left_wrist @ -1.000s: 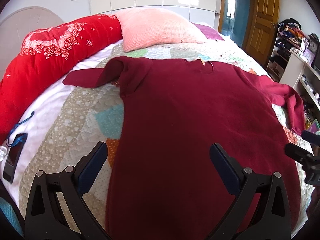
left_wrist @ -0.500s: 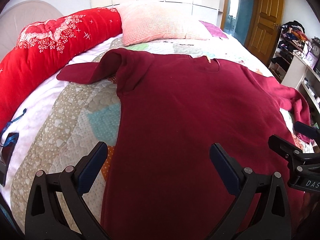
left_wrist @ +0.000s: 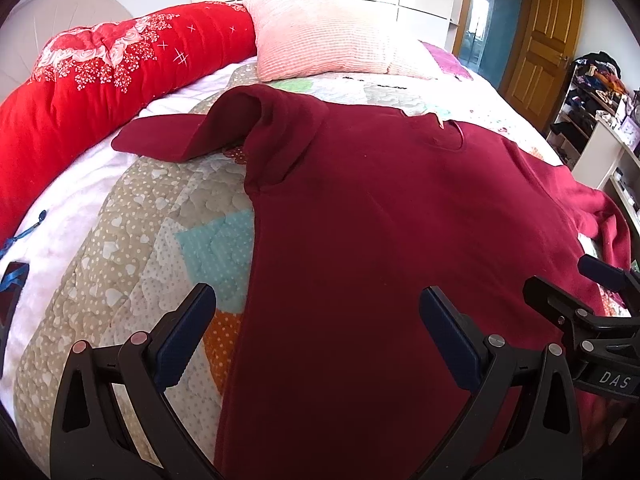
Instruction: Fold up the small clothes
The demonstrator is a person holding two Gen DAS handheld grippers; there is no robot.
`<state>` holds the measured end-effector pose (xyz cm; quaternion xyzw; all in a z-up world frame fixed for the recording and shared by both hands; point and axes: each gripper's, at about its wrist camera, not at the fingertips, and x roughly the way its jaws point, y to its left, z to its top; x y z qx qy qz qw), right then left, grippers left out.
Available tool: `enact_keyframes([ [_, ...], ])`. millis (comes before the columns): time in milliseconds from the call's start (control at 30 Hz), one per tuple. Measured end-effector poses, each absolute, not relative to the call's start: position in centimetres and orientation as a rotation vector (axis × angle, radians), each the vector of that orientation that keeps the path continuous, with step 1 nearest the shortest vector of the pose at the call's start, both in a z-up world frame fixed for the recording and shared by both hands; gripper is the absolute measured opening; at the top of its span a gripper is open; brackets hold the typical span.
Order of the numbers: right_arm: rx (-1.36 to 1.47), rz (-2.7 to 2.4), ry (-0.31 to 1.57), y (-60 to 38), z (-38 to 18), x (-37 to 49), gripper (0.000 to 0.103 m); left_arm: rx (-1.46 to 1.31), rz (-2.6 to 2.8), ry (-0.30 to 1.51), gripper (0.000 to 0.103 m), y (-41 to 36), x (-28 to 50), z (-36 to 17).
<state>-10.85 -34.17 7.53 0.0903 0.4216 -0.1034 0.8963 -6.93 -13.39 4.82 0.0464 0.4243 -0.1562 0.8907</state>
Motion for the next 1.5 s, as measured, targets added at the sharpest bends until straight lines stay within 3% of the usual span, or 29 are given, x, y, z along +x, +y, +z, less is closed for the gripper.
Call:
enact_keyframes([
  [467,0.189,-0.182,0.897,-33.4,6.5,-8.5,0.103,0.024,-0.330,0.911,0.102,-11.3,-4.3,5.1],
  [800,0.195,-0.135,0.898,-32.5,6.4,-6.6,0.103,-0.150,-0.173,0.918,0.102,-2.4,4.7,6.1],
  [1200,0.222,-0.081,0.928,-32.1,5.1,-4.5,0.103,-0.372,0.009,0.965,0.084,3.5,17.2,2.3],
  [1233,0.223,-0.080,0.930,-32.1,5.0,-4.4,0.103,-0.379,0.007,0.958,0.081,3.5,17.7,2.1],
  [1267,0.224,-0.081,0.931,-32.2,4.9,-4.3,0.103,-0.378,0.005,0.962,0.066,3.3,18.4,1.5],
  [1300,0.228,-0.081,0.932,-32.3,4.8,-4.3,0.103,-0.373,0.004,0.971,0.058,3.3,18.9,1.1],
  [1333,0.232,-0.082,0.932,-32.3,4.7,-4.1,0.103,-0.366,0.001,0.970,0.045,3.1,19.1,0.8],
  [1367,0.235,-0.083,0.932,-32.3,4.7,-4.0,0.103,-0.368,-0.009,0.955,0.021,3.1,19.2,1.0],
  [1500,0.245,-0.077,0.924,-32.5,5.0,-4.0,0.103,-0.365,-0.083,0.930,0.008,3.4,19.2,4.8],
])
